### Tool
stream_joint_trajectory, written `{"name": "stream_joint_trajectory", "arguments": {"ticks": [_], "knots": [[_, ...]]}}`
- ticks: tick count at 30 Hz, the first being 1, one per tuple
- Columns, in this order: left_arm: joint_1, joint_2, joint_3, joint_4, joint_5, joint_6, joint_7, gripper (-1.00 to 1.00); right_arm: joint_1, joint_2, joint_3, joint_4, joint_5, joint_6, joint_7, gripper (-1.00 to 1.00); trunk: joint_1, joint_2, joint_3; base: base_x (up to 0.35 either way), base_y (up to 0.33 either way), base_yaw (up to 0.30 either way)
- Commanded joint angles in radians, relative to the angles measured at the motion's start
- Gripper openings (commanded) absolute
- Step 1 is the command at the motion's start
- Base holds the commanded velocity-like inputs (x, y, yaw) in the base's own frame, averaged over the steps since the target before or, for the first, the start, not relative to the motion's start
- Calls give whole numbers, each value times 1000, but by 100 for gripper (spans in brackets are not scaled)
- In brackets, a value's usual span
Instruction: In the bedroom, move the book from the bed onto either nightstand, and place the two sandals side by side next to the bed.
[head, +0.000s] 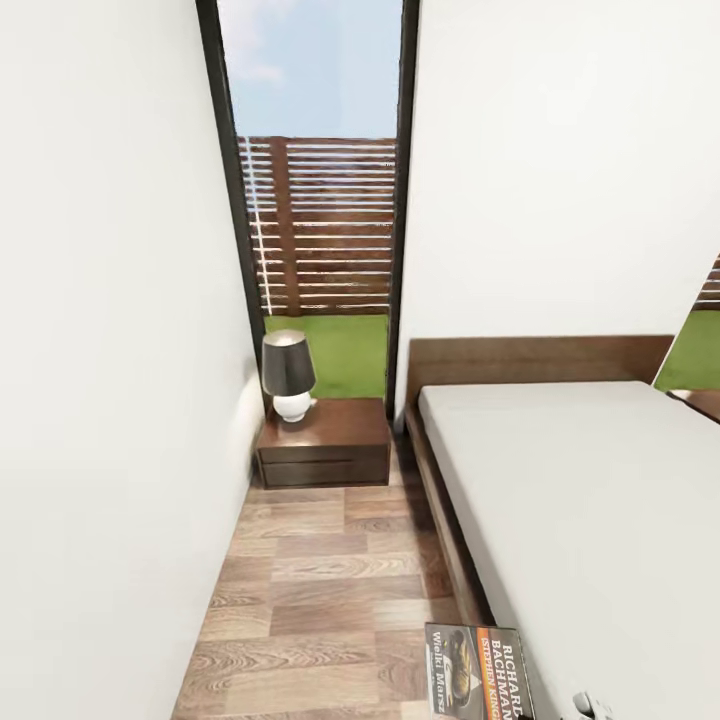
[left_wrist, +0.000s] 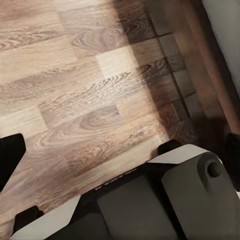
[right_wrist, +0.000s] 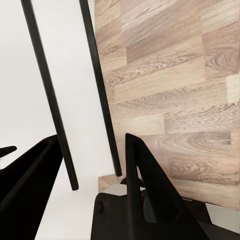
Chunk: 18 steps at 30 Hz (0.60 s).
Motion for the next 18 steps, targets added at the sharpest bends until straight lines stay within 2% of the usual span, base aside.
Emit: {"name": "stream_joint_trajectory", "arguments": {"ticks": [1, 13, 18], "knots": [[-1, 0, -8, 2, 10, -4, -1, 100, -1, 0, 1, -1, -10, 8, 3, -100, 1, -2, -2, 327, 0, 0], [-1, 0, -8, 2, 10, -4, -1, 100, -1, 0, 1, 0, -10, 9, 5, -100, 1, -2, -2, 327, 0, 3], [-1, 0, -8, 2, 10, -4, -1, 100, -1, 0, 0, 0, -10, 9, 5, -100, 1, -2, -2, 324, 0, 149]]}}
